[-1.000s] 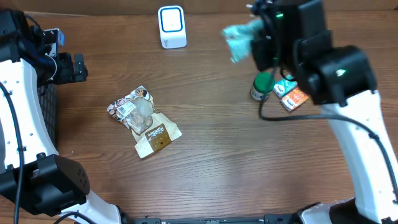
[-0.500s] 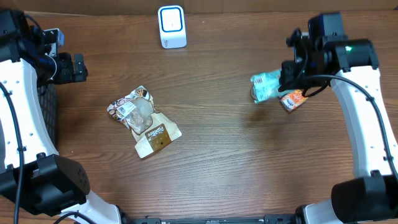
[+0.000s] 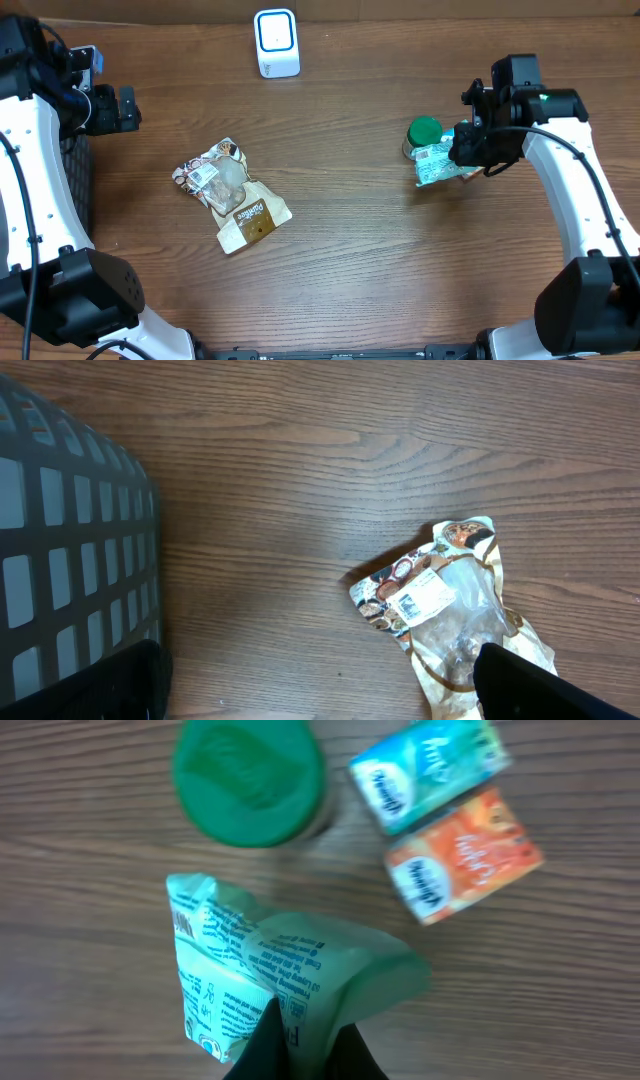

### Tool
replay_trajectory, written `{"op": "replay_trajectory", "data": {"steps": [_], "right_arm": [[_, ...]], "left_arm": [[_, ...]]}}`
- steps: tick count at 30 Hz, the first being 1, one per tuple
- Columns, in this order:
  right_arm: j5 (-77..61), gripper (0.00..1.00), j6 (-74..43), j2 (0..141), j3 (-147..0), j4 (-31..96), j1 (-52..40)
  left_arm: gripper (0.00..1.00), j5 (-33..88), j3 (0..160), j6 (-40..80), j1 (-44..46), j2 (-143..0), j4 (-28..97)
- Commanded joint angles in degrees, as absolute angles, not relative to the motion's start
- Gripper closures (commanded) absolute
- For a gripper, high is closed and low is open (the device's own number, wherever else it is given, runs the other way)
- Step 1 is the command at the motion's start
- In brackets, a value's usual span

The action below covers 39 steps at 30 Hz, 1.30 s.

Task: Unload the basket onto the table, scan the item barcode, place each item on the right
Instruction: 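Carry the packet right and set it beside the jar, then move the right gripper left and grasp the clear Pantree bag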

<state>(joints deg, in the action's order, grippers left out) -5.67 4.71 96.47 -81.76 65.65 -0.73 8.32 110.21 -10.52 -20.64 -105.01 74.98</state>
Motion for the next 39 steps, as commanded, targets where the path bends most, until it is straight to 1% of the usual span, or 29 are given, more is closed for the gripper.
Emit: {"op": "replay_trajectory", "data": {"steps": [1,3,5,11,12,13,14,16,19,20,22,23,27,30,34,39], "right_arm": [[-2.5,0.95,4.9,98.3,-81.0,63.9,-0.2],[-2.4,0.95,4.9,99.2,-80.9,62.5,-0.3],[-2.4,0.91,4.9,99.8,-80.9,60.9,-0.3],[-1.1,0.75,4.9,101.1,-80.9,58.1,-0.3],[-0.4,0.67,4.9,101.3,-80.9,58.0,-0.2],[0.3,0.50,4.8,101.4,-80.9,57.9,-0.2],[0.9,0.28,4.7,101.4,-81.0,57.7,-0.2],[0.8,0.15,4.7,101.4,-81.0,57.1,-0.3],[0.7,0.11,4.2,101.4,-81.6,57.1,-0.3],[-0.4,0.08,4.3,101.3,-82.3,57.7,-0.3],[-4.3,0.01,4.3,101.3,-84.1,59.2,-0.4],[-7.7,0.00,4.2,101.2,-85.5,60.5,-0.6],[-24.7,0.00,4.2,101.2,-91.1,64.1,-2.0],[-35.5,0.00,4.2,101.2,-92.6,63.2,-4.8],[-37.9,0.00,4.2,101.6,-92.5,60.5,-10.2],[-38.7,0.00,3.6,103.0,-90.7,52.9,-19.7]], "left_arm": [[0.00,8.4,110.3,-11.2,-20.6,-104.9,74.9],[0.00,8.4,110.3,-11.2,-20.6,-104.9,74.9],[0.00,8.4,110.3,-11.2,-20.6,-104.9,74.9],[0.00,8.4,110.3,-11.2,-20.6,-104.9,74.9],[0.00,8.4,110.3,-11.2,-20.6,-104.9,74.9],[0.01,8.4,110.3,-11.2,-20.6,-104.9,74.9],[0.01,8.4,110.3,-11.2,-20.6,-104.9,74.9],[0.00,8.4,110.3,-11.2,-20.6,-104.9,74.9],[0.01,8.4,110.3,-11.2,-20.6,-104.9,74.9],[0.01,8.4,110.3,-11.2,-20.6,-104.9,74.9],[0.01,8.4,110.3,-11.2,-20.6,-104.9,74.9],[0.01,8.4,110.3,-11.2,-20.6,-104.9,74.9],[0.01,8.4,110.3,-11.2,-20.6,-104.9,74.9],[0.00,8.4,110.3,-11.2,-20.6,-104.9,74.9],[0.01,8.4,110.3,-11.2,-20.6,-104.9,74.9],[0.00,8.4,110.3,-11.2,-20.6,-104.9,74.9]]}}
